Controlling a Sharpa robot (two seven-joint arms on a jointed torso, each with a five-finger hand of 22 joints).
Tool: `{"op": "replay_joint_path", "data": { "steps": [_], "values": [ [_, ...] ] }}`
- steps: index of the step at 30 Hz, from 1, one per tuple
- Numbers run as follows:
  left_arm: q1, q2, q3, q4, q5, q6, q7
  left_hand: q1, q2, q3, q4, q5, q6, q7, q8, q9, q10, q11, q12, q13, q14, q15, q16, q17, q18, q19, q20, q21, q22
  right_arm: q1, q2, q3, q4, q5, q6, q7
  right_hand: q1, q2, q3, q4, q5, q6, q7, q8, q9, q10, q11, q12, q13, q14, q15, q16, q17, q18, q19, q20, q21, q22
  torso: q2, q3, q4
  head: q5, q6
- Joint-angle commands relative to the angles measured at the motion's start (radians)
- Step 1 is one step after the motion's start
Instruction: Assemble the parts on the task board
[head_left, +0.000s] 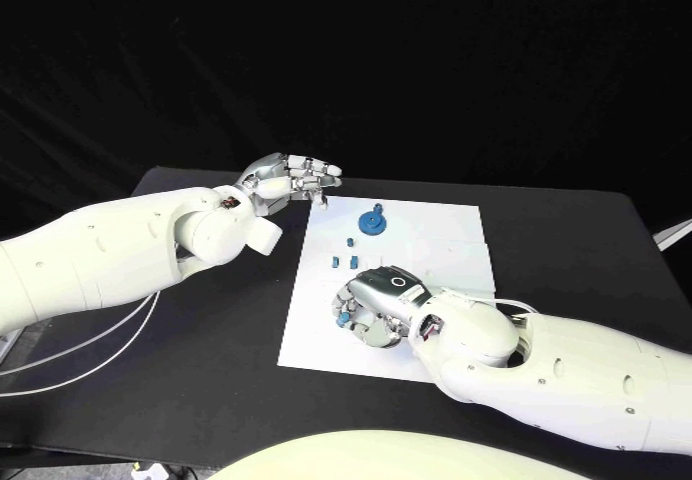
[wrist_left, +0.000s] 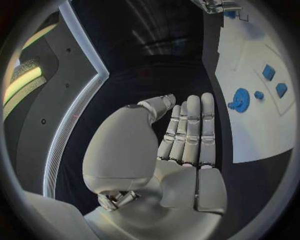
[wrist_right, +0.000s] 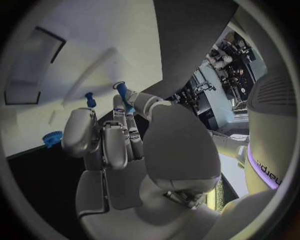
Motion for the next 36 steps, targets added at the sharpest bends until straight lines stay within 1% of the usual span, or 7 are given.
{"op": "replay_joint_path", "data": {
  "steps": [1,4,8,23,27,36],
  "values": [
    [0.001,0.0,0.001,0.004,0.001,0.002,0.001,0.002,0.008,-0.05,0.001,-0.003,-0.012,0.001,0.024,-0.008,-0.008,-0.002,-0.004,-0.011,-0.007,-0.001,-0.017,-0.011,0.013,0.007,0.006,-0.012,-0.01,-0.007,0.006,-0.008,-0.005,-0.02,0.024,-0.021,-0.017,0.018,0.031,-0.011,0.01,0.035,0.004,0.067,0.016,0.051,-0.022,0.005,0.034,0.037,-0.004,0.01,0.006,-0.022,0.014,0.002,-0.005,0.089,0.0,-0.0007,0.0002,-0.001,0.0],
    [0.001,0.0,0.001,0.005,0.001,0.002,0.001,0.003,0.009,-0.052,0.002,-0.003,-0.013,0.001,0.027,-0.009,-0.01,-0.002,-0.003,-0.011,-0.006,-0.001,-0.019,-0.012,0.013,0.008,0.006,-0.014,-0.012,-0.007,0.009,-0.009,-0.005,-0.041,0.021,-0.043,-0.024,0.018,0.029,-0.01,0.007,0.033,0.003,0.067,0.017,0.049,-0.021,0.002,0.035,0.037,-0.004,0.008,0.002,-0.021,0.013,0.002,-0.01,0.087,0.0,-0.0005,0.0004,-0.001,-0.001],
    [0.001,-0.001,0.001,0.005,0.001,0.002,0.001,0.003,0.009,-0.052,0.002,-0.003,-0.013,0.001,0.027,-0.009,-0.01,-0.002,-0.003,-0.011,-0.006,-0.001,-0.019,-0.012,0.013,0.008,0.006,-0.014,-0.012,-0.007,0.011,-0.009,-0.003,-0.064,0.002,-0.067,-0.025,0.018,0.029,-0.01,0.007,0.033,0.003,0.067,0.017,0.049,-0.021,0.002,0.035,0.037,-0.004,0.008,0.002,-0.021,0.013,0.002,-0.008,0.088,0.0,-0.0001,0.0008,-0.003,-0.001],
    [0.001,-0.001,0.001,0.004,0.001,0.006,-0.004,0.003,0.009,-0.052,0.002,-0.003,-0.013,0.001,0.027,-0.009,-0.01,-0.002,-0.003,-0.011,-0.006,-0.001,-0.019,-0.012,0.013,0.008,0.006,-0.014,-0.012,-0.009,0.004,-0.01,0.01,-0.065,-0.043,-0.074,-0.029,0.021,0.029,-0.011,0.012,0.034,0.002,0.07,0.02,0.052,-0.023,0.002,0.037,0.038,-0.004,0.012,0.008,-0.022,0.015,0.003,0.0,0.091,0.0,0.0009,0.0002,-0.001,-0.001],
    [0.001,-0.001,0.001,0.004,0.001,0.007,-0.005,0.003,0.009,-0.052,0.002,-0.003,-0.013,0.001,0.027,-0.009,-0.01,-0.002,-0.003,-0.011,-0.006,-0.001,-0.019,-0.012,0.013,0.008,0.006,-0.014,-0.012,-0.009,-0.001,-0.01,0.016,-0.064,-0.038,-0.075,-0.029,0.021,0.029,-0.011,0.012,0.034,0.002,0.07,0.02,0.052,-0.023,0.002,0.037,0.038,-0.004,0.012,0.008,-0.022,0.015,0.003,0.0,0.091,0.0,0.0007,0.0,0.0,-0.002],
    [0.001,-0.001,0.001,0.004,0.001,0.008,-0.006,0.004,0.01,-0.052,0.002,-0.003,-0.013,0.001,0.028,-0.009,-0.011,-0.002,-0.003,-0.012,-0.006,-0.001,-0.02,-0.013,0.013,0.009,0.006,-0.015,-0.012,-0.009,-0.005,-0.009,0.017,-0.064,0.003,-0.083,-0.032,0.021,0.028,-0.011,0.012,0.035,0.001,0.071,0.021,0.054,-0.023,0.001,0.038,0.038,-0.004,0.011,0.006,-0.022,0.014,0.003,-0.003,0.091,0.0,0.0003,0.0,0.0,-0.004]
  ]
}}
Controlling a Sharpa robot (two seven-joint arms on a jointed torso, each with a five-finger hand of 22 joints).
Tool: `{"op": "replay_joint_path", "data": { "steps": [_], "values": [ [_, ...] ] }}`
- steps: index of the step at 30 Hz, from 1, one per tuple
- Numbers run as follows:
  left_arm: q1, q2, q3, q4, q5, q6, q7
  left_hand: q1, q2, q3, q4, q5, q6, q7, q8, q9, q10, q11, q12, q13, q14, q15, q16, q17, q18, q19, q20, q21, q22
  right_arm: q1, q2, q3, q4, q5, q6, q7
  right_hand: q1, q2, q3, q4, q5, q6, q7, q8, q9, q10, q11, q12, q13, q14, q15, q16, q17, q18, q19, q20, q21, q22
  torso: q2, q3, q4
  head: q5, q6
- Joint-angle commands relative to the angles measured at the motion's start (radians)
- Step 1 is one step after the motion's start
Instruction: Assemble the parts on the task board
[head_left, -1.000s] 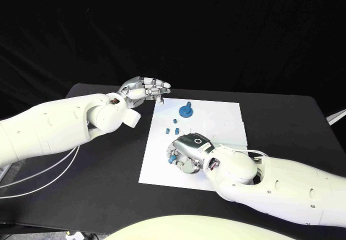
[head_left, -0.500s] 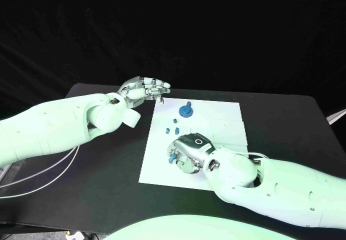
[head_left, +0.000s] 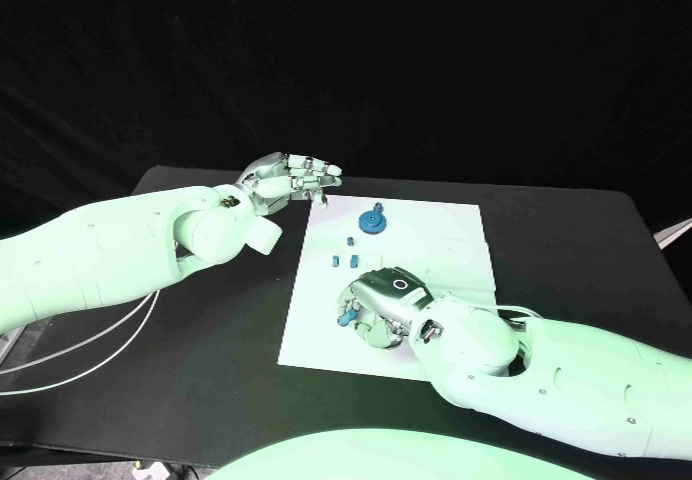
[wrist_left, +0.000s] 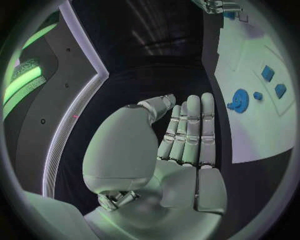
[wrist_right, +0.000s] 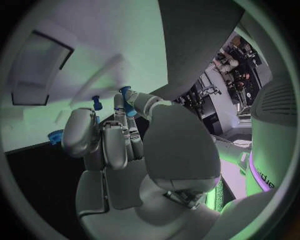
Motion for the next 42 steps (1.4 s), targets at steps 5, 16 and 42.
{"op": "replay_joint_path", "data": {
  "steps": [5,16,42],
  "values": [
    [0.001,0.0,0.001,0.002,0.001,0.003,0.0,0.004,0.01,-0.052,0.002,-0.003,-0.01,0.004,0.02,-0.009,-0.011,-0.002,-0.003,-0.011,-0.006,-0.001,-0.009,-0.013,0.013,0.009,0.006,-0.015,-0.012,-0.001,-0.001,-0.001,0.001,-0.001,0.027,-0.002,-0.032,0.021,0.027,-0.011,0.012,0.034,0.001,0.071,0.032,0.033,-0.015,0.001,0.016,0.037,-0.005,0.011,0.007,-0.022,0.014,0.003,-0.003,0.091,0.0,-0.0009,0.0006,0.0,-0.003],
    [0.001,0.0,0.001,0.003,0.001,0.003,0.0,0.004,0.01,-0.052,0.002,-0.003,-0.01,0.004,0.02,-0.009,-0.011,-0.002,-0.003,-0.011,-0.006,-0.001,-0.009,-0.013,0.013,0.009,0.006,-0.015,-0.012,-0.001,0.007,-0.001,-0.006,-0.011,0.023,-0.024,-0.033,0.021,0.027,-0.011,0.013,0.034,0.001,0.072,0.033,0.033,-0.016,0.0,0.017,0.037,-0.005,0.01,0.006,-0.022,0.014,0.003,-0.002,0.091,0.001,-0.0013,0.001,0.0,-0.002],
    [0.001,-0.004,0.001,0.006,0.001,0.005,-0.004,0.005,0.01,-0.054,0.003,-0.003,-0.012,0.005,0.022,-0.009,-0.013,-0.001,-0.002,-0.012,-0.006,0.0,-0.011,-0.014,0.013,0.009,0.006,-0.017,-0.013,-0.001,0.029,-0.002,-0.023,0.0,0.051,-0.033,-0.099,-0.024,0.014,-0.003,0.066,-0.03,0.018,0.036,0.019,-0.017,0.004,-0.039,0.026,0.036,0.01,0.011,0.003,-0.019,0.009,0.013,-0.031,0.085,0.0,-0.0011,0.0004,-0.001,-0.006]
  ]
}}
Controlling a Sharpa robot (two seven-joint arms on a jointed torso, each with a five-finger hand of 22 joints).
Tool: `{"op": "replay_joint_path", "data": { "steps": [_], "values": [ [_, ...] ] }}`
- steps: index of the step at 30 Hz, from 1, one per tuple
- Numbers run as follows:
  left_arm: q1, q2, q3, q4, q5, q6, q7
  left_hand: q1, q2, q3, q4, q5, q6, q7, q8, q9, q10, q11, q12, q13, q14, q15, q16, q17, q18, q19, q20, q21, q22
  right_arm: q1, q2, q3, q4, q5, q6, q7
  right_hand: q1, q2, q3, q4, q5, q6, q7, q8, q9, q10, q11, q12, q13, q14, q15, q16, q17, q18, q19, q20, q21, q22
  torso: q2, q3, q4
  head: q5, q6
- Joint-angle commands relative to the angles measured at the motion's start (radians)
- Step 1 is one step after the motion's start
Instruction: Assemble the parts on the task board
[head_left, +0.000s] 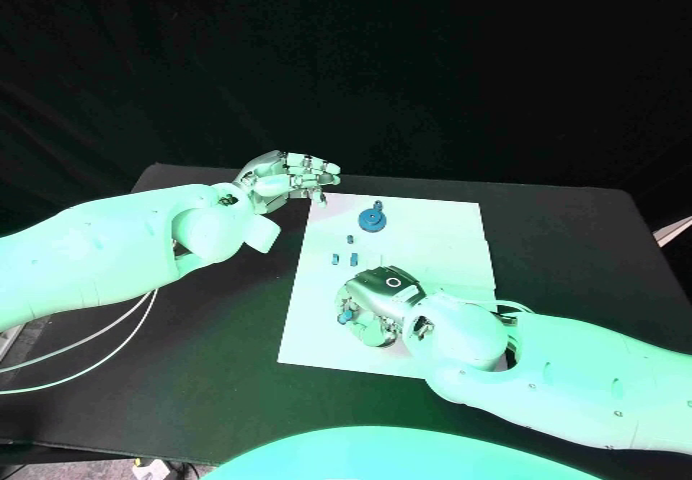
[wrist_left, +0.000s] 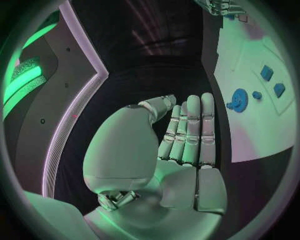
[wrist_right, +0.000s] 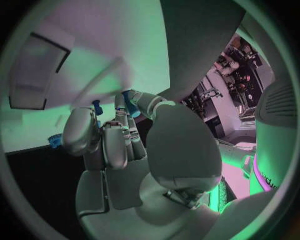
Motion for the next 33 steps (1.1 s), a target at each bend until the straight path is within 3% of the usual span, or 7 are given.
{"op": "replay_joint_path", "data": {
  "steps": [1,10,14,24,29,33],
  "values": [
    [0.001,0.0,0.001,0.003,0.001,0.004,0.0,-0.001,0.005,-0.054,0.003,-0.003,-0.012,0.005,0.022,-0.009,-0.013,-0.001,-0.002,-0.012,-0.006,0.0,-0.011,-0.013,0.013,0.009,0.006,-0.017,-0.01,-0.002,-0.001,-0.002,-0.003,0.0,0.001,-0.004,-0.036,0.01,0.015,-0.003,0.018,-0.001,0.004,0.021,0.001,-0.022,0.002,-0.018,0.012,0.036,0.011,0.012,0.004,-0.019,0.005,0.009,-0.011,0.084,0.0,0.0007,-0.0003,0.0,0.0],
    [0.001,-0.001,0.001,0.003,0.001,0.005,-0.001,-0.001,0.005,-0.054,0.003,-0.003,-0.012,0.005,0.022,-0.009,-0.014,-0.001,-0.002,-0.012,-0.006,0.0,-0.011,-0.013,0.013,0.009,0.006,-0.018,-0.01,-0.002,-0.004,-0.002,-0.004,0.006,-0.014,-0.01,-0.056,-0.026,0.0,-0.001,0.009,-0.087,0.004,-0.037,-0.024,-0.108,0.015,-0.012,0.007,0.031,0.022,0.01,-0.003,-0.009,-0.011,0.02,-0.078,0.061,0.0,0.0018,-0.0012,0.0,0.0],
    [0.001,-0.001,0.001,0.004,0.001,0.005,-0.001,-0.001,0.005,-0.054,0.003,-0.003,-0.012,0.005,0.022,-0.009,-0.014,-0.001,-0.002,-0.012,-0.006,0.0,-0.011,-0.013,0.013,0.009,0.006,-0.018,-0.01,-0.002,-0.006,-0.002,-0.003,0.008,-0.019,-0.009,-0.057,-0.04,-0.05,0.003,0.009,-0.121,-0.002,-0.059,-0.033,-0.153,0.02,0.001,0.008,0.022,0.027,-0.008,-0.03,-0.001,-0.022,0.025,-0.131,0.04,0.0,0.0015,-0.0009,0.0,0.001],
    [0.001,-0.002,0.001,0.003,0.001,0.004,-0.001,-0.001,0.005,-0.054,0.003,-0.003,-0.012,0.005,0.022,-0.009,-0.014,-0.001,-0.002,-0.012,-0.006,0.0,-0.011,-0.013,0.013,0.009,0.006,-0.018,-0.01,-0.002,-0.021,-0.002,0.01,0.009,-0.034,-0.002,0.021,0.0,-0.265,0.042,-0.007,-0.146,-0.01,-0.084,-0.052,-0.24,0.027,0.068,0.015,0.01,0.032,-0.036,-0.071,0.009,-0.029,0.03,-0.214,0.002,0.0,0.0012,-0.0006,-0.001,0.001],
    [0.001,-0.001,0.001,0.003,0.001,0.004,-0.001,0.0,0.005,-0.055,0.003,-0.003,-0.013,0.005,0.023,-0.01,-0.015,-0.001,-0.002,-0.013,-0.006,0.0,-0.012,-0.013,0.013,0.01,0.006,-0.018,-0.011,0.001,-0.056,-0.002,0.037,0.015,-0.093,0.01,0.043,0.009,-0.289,0.057,0.006,-0.134,-0.004,-0.081,-0.054,-0.241,0.024,0.092,0.018,0.012,0.03,-0.035,-0.07,0.008,-0.025,0.029,-0.215,0.001,-0.001,0.0015,-0.001,-0.006,0.007],
    [0.001,-0.001,0.001,0.003,0.001,0.002,0.001,0.0,0.005,-0.055,0.003,-0.003,-0.014,0.005,0.023,-0.01,-0.016,-0.001,-0.002,-0.013,-0.006,0.0,-0.012,-0.014,0.013,0.01,0.006,-0.019,-0.011,0.016,-0.102,0.001,0.062,0.06,-0.184,0.042,0.059,0.015,-0.27,0.067,0.032,-0.107,0.019,-0.071,-0.056,-0.217,0.018,0.125,0.022,0.017,0.024,-0.03,-0.064,0.006,-0.016,0.024,-0.201,0.007,-0.004,0.0017,-0.0034,-0.013,0.016]
  ]
}}
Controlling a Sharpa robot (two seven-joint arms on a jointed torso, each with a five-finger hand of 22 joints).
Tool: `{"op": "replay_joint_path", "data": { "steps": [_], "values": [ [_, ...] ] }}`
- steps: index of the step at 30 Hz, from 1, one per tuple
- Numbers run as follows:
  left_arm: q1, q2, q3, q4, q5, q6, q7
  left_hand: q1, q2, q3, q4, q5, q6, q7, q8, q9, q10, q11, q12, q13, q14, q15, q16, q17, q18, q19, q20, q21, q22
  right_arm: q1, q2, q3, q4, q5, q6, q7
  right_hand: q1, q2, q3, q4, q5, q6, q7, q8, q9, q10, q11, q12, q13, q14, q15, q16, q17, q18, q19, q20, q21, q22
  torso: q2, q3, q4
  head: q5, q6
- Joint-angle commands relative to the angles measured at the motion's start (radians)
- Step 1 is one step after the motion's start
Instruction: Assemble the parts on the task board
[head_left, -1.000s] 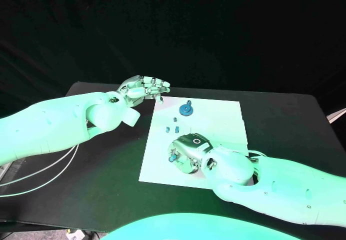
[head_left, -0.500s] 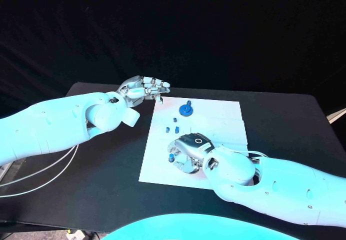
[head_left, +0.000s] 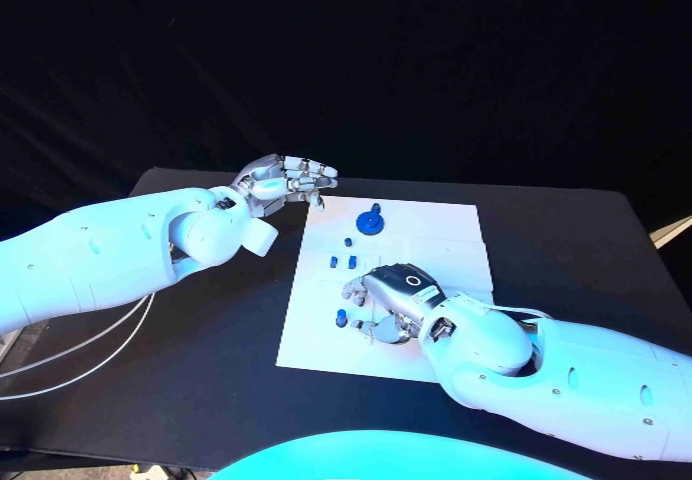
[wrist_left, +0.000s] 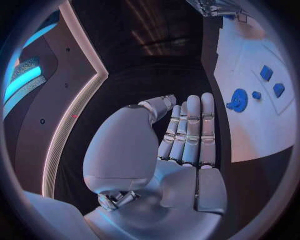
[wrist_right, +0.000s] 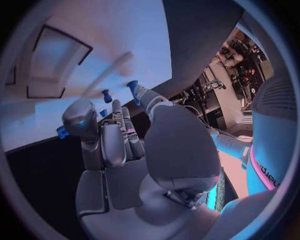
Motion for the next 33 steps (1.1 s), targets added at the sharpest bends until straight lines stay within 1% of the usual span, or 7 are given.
{"op": "replay_joint_path", "data": {
  "steps": [1,7,15,19,22,25,33],
  "values": [
    [0.001,0.001,0.001,0.002,0.001,0.0,0.004,0.0,0.005,-0.055,0.003,-0.003,-0.014,0.005,0.023,-0.009,-0.016,-0.001,-0.002,-0.012,-0.006,0.0,-0.012,-0.013,0.013,0.01,0.006,-0.019,-0.011,0.017,-0.036,0.004,0.02,0.058,-0.078,0.037,0.028,-0.015,-0.021,0.014,0.015,0.013,0.006,0.0,-0.008,0.011,-0.008,0.021,0.014,0.017,-0.001,-0.001,0.005,0.004,0.011,-0.002,0.007,0.008,-0.003,0.0004,-0.0028,-0.01,0.012],
    [-0.001,0.003,0.0,-0.001,0.001,-0.005,0.011,0.0,0.004,-0.055,0.003,-0.003,-0.014,0.005,0.023,-0.01,-0.016,-0.001,-0.001,-0.012,-0.006,0.0,-0.012,-0.013,0.013,0.01,0.006,-0.019,-0.011,0.069,-0.144,0.012,0.046,0.382,-0.169,0.148,0.017,-0.033,0.043,0.041,0.022,0.069,0.022,0.029,-0.01,0.103,-0.006,0.08,0.023,0.025,0.001,0.018,0.03,-0.004,0.024,-0.002,0.054,0.03,-0.013,0.0035,-0.0108,-0.041,0.028],
    [-0.017,0.002,-0.001,-0.004,0.006,-0.013,0.019,-0.003,0.004,-0.057,0.005,-0.003,-0.015,0.004,0.024,-0.01,-0.015,-0.001,0.0,-0.012,-0.005,0.0,-0.012,-0.013,0.013,0.01,0.007,-0.02,-0.011,0.134,-0.3,0.016,0.076,0.716,-0.092,0.187,-0.037,-0.054,-0.016,0.092,0.047,0.044,-0.014,0.119,0.024,0.175,-0.054,0.421,0.318,0.04,-0.035,0.058,0.081,-0.022,0.052,-0.036,0.182,0.095,-0.03,0.0072,-0.0222,-0.094,0.043],
    [-0.023,0.004,-0.001,-0.004,0.009,-0.014,0.021,-0.003,0.004,-0.057,0.005,-0.003,-0.015,0.004,0.024,-0.01,-0.015,-0.001,0.0,-0.012,-0.005,0.0,-0.012,-0.013,0.013,0.01,0.007,-0.02,-0.011,0.146,-0.364,0.016,0.09,0.74,-0.03,0.131,-0.057,-0.037,-0.061,0.146,0.038,0.029,-0.024,0.198,0.056,0.277,-0.061,0.937,0.907,0.062,-0.041,0.127,0.184,-0.045,0.08,-0.038,0.329,0.159,-0.036,0.0083,-0.0282,-0.113,0.045],
    [-0.026,0.004,-0.001,-0.002,0.01,-0.014,0.023,-0.003,0.004,-0.057,0.005,-0.003,-0.015,0.004,0.024,-0.01,-0.015,-0.001,0.0,-0.012,-0.005,0.0,-0.012,-0.013,0.013,0.01,0.007,-0.02,-0.011,0.15,-0.401,0.014,0.096,0.714,0.03,0.064,-0.094,-0.026,-0.095,0.186,0.027,0.03,-0.031,0.227,0.074,0.342,-0.063,1.072,1.068,0.07,-0.042,0.152,0.225,-0.052,0.089,-0.04,0.382,0.18,-0.039,0.0078,-0.0312,-0.12,0.043],
    [-0.028,0.005,-0.001,-0.001,0.011,-0.015,0.023,-0.003,0.004,-0.057,0.005,-0.003,-0.015,0.004,0.024,-0.01,-0.015,-0.001,0.0,-0.012,-0.005,0.0,-0.012,-0.013,0.013,0.01,0.007,-0.02,-0.011,0.15,-0.427,0.009,0.103,0.672,0.074,0.008,-0.145,-0.015,-0.152,0.195,0.101,0.012,-0.032,0.252,0.095,0.361,-0.063,1.129,1.143,0.074,-0.043,0.17,0.254,-0.057,0.093,-0.041,0.415,0.195,-0.04,0.0079,-0.034,-0.122,0.039],
    [-0.031,0.002,-0.001,0.007,0.012,-0.016,0.026,-0.004,0.004,-0.058,0.006,-0.003,-0.016,0.004,0.024,-0.01,-0.015,-0.001,0.001,-0.012,-0.004,0.001,-0.011,-0.013,0.013,0.011,0.007,-0.02,-0.012,0.132,-0.45,0.001,0.122,0.578,0.099,-0.106,-0.172,0.005,-0.223,0.197,0.099,0.002,-0.034,0.271,0.111,0.385,-0.063,1.17,1.2,0.081,-0.043,0.189,0.29,-0.067,0.104,-0.04,0.476,0.217,-0.039,0.0075,-0.0333,-0.13,0.03]
  ]
}}
